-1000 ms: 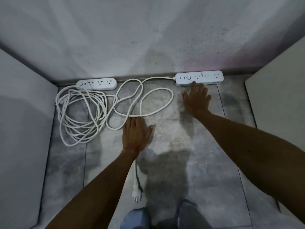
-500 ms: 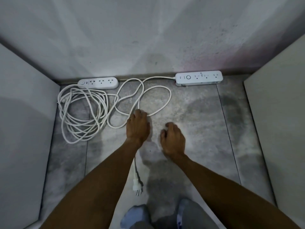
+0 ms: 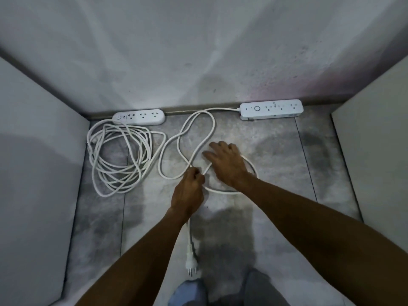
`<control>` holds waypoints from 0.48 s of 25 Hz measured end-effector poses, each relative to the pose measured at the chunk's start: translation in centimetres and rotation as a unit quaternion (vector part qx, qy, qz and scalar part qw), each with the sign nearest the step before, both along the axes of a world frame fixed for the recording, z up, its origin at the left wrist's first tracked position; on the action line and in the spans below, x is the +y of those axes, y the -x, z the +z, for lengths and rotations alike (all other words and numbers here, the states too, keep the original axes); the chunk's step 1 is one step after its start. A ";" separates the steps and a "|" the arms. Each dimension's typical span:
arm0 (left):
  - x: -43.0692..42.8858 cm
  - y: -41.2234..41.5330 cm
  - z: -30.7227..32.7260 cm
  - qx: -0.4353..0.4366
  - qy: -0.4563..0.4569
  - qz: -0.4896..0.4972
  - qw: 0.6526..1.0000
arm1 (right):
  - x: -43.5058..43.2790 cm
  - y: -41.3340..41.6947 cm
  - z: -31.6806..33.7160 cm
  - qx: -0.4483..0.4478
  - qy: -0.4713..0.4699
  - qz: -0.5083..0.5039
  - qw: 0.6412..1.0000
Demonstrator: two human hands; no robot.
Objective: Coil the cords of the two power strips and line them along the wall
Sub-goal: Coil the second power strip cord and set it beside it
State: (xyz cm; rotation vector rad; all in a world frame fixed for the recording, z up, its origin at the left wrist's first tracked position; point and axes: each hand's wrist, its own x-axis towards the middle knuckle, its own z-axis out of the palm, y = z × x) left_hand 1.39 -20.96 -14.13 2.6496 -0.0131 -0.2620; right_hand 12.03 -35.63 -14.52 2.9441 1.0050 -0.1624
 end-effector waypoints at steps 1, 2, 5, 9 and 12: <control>0.1 0.3 0.1 -0.004 0.005 0.003 1.000 | 0.3 -0.1 0.0 0.014 0.006 0.033 0.999; 0.1 0.7 0.3 -0.006 0.009 0.013 1.000 | 0.4 -0.2 0.2 0.021 0.011 0.045 0.999; -0.1 1.6 0.6 -0.005 -0.004 0.035 0.999 | -1.5 -0.3 0.4 0.012 0.021 0.025 0.999; 0.5 1.9 0.9 0.028 -0.074 0.014 0.997 | -8.7 -1.2 1.0 0.038 0.117 -0.170 0.978; 1.3 2.6 1.8 0.014 -0.144 -0.055 0.988 | -12.8 0.2 1.4 0.100 0.093 -0.270 0.953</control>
